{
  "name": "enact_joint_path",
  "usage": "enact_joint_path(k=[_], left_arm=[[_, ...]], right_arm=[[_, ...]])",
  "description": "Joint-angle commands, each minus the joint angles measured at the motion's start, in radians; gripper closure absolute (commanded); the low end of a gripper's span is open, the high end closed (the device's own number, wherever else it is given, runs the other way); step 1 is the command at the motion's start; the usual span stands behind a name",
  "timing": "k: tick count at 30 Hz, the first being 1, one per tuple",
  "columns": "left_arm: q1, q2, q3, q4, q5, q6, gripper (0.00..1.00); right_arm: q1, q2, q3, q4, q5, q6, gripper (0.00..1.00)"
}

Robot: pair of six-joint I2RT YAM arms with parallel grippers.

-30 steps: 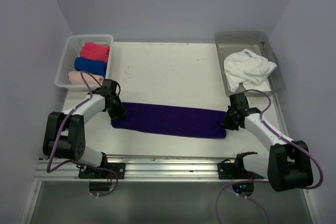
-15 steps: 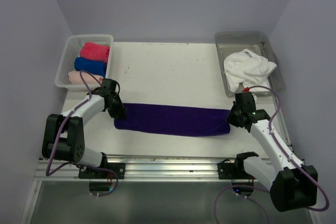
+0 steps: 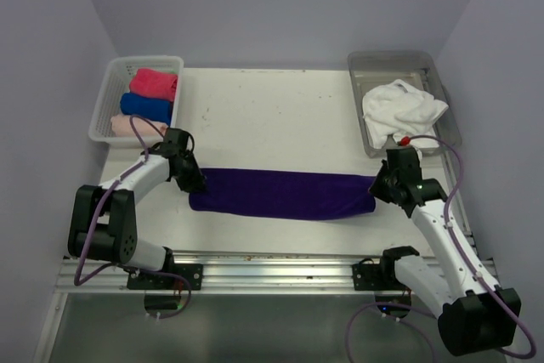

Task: Roll the towels
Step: Fold the towel

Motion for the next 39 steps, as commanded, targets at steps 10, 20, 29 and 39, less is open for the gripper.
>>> enact_joint_path(k=[10, 20, 29, 39], left_arm=[[-0.010, -0.015, -0.018, 0.044, 0.024, 0.025, 0.85], [-0.012, -0.011, -0.025, 0.050, 0.028, 0.025, 0.85], [-0.012, 0.003, -0.039, 0.076, 0.053, 0.019, 0.87], [-0.012, 0.008, -0.024, 0.067, 0.041, 0.025, 0.87]], right_arm=[[0.004, -0.040, 0.075, 0.000, -0.112, 0.007, 1.00], [0.052, -0.036, 0.069, 0.028, -0.111, 0.030, 1.00], [0.072, -0.008, 0.067, 0.038, -0.089, 0.031, 1.00], [0.136, 0.013, 0.075, 0.057, -0.063, 0.056, 1.00]])
